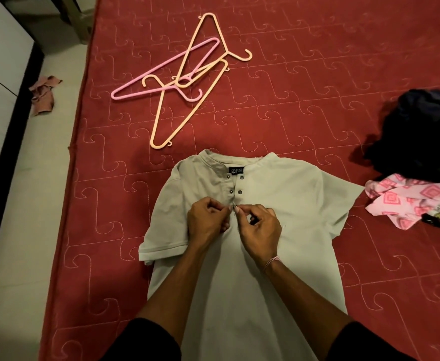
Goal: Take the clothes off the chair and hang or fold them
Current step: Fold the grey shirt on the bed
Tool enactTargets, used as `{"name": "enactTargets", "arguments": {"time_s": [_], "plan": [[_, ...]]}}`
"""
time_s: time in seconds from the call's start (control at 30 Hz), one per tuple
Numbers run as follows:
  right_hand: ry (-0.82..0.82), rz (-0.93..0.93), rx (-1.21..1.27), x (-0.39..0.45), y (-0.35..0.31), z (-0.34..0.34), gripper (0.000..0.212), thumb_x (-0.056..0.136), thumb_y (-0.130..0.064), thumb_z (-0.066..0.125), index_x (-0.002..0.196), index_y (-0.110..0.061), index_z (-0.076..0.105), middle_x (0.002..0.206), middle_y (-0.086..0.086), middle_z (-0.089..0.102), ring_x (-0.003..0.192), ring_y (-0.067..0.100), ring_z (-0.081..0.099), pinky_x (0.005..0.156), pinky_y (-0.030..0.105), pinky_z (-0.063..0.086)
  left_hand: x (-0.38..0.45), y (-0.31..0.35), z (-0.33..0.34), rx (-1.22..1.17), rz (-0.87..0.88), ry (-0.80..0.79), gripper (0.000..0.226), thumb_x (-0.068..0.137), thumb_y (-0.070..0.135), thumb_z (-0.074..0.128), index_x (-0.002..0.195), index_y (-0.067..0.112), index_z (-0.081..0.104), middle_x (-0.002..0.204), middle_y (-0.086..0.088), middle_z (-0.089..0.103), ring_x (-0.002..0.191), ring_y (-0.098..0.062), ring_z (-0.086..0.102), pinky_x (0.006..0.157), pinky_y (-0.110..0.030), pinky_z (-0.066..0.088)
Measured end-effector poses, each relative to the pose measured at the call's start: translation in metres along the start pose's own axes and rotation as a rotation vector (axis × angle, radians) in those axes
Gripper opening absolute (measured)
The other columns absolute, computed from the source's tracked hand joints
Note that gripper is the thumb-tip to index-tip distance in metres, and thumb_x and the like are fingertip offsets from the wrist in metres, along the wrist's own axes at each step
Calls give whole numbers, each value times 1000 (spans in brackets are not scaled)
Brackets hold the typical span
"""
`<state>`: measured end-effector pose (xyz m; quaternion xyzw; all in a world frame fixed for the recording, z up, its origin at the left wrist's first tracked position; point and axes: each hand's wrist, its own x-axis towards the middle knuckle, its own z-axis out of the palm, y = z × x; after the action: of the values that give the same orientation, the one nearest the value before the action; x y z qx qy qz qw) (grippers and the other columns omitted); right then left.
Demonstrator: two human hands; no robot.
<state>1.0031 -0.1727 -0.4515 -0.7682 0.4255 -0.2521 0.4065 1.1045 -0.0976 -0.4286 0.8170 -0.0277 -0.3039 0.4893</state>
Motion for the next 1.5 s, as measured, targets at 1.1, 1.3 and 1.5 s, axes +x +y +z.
{"name": "enactTargets", "arguments": {"time_s": [1.1, 1.3, 1.5], "plan": [[-174, 28, -357, 30, -43, -9, 29, 95, -53, 54, 100, -26, 49, 92, -7, 62, 75, 17, 59, 62, 27, 39, 37, 41, -9, 808, 596, -100, 34, 93, 30, 66, 128, 29, 64, 118, -7, 59, 107, -23, 56, 76, -33, 51], [-202, 157, -412, 49, -45, -3, 35, 84, -46, 67, 101, -19, 53, 102, 0, 63, 91, 25, 62, 69, 30, 41, 57, 62, -22, 1266, 915, -204, 33, 95, 43, 59, 127, 35, 65, 126, -9, 53, 117, -26, 47, 86, -39, 47], [-73, 165, -243, 48, -41, -5, 16, 80, -34, 68, 82, -19, 65, 74, -3, 67, 69, 17, 61, 64, 27, 48, 70, 92, -18, 1406, 1132, -272, 25, 85, 50, 61, 94, 29, 73, 117, -5, 55, 113, -26, 47, 94, -41, 38]]}}
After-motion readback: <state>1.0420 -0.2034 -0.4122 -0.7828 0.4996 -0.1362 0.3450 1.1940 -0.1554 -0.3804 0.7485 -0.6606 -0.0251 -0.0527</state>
